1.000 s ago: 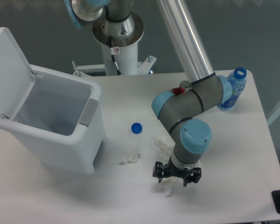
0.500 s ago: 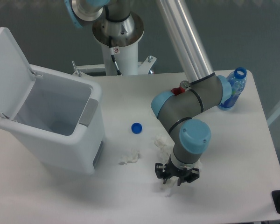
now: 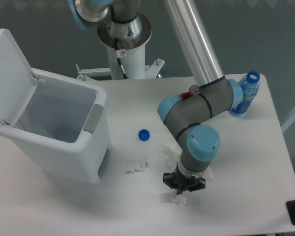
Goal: Pick up the paper ball
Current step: 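Lift the held paper ball and carry it back over the table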
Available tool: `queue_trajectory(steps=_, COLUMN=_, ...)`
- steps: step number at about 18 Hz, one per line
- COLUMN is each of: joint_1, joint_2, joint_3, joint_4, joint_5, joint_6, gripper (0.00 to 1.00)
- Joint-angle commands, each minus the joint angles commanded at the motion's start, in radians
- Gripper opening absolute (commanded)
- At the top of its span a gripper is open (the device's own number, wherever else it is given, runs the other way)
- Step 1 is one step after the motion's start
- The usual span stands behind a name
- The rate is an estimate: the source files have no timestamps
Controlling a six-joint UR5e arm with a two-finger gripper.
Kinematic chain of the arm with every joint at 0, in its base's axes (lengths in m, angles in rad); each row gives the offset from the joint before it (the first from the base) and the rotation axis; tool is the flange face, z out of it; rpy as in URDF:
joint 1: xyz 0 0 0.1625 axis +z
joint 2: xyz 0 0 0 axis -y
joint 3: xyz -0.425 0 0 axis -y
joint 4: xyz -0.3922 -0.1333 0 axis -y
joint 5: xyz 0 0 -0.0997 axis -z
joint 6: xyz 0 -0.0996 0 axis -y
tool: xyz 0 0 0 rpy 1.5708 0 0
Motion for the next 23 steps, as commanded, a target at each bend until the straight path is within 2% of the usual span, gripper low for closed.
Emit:
queue_trajectory(steps=6, joint_1=0.002, joint_2=0.081, joint_3=-0.024, joint_4=-0.006, joint_5=0.011, joint_6=0.018, gripper=0.00)
queue_trajectory(steps=10, joint_1=0.006, joint_2=0.150, joint_3=-0.054, joint_4=-0.011, joint_5=0.041, joint_6=0.121, gripper=0.00)
queue_trajectory(steps=12, joint_1=0.011, joint_2=0.176, joint_3=-0.054, joint_4=-0.049, joint_5=0.055, joint_6=0.143, gripper=0.00)
queue_trajectory(steps=14, joint_1=0.031, joint_2=0.224, joint_3=-0.054, joint_4=-0.109, joint_5=0.078, joint_6=0.215, gripper=0.00)
queue_trajectory(steps=19, joint_1=0.054, joint_2=0.291, joint_3=-0.055, joint_4=-0.233, joint_5=0.095, joint_6=0.345, gripper=0.00)
queue_trajectory(steps=23, joint_1=0.058, joint_2=0.319, joint_3=-0.055, joint_4=-0.247, joint_5=0.094, joint_6=0.374, gripper=0.00)
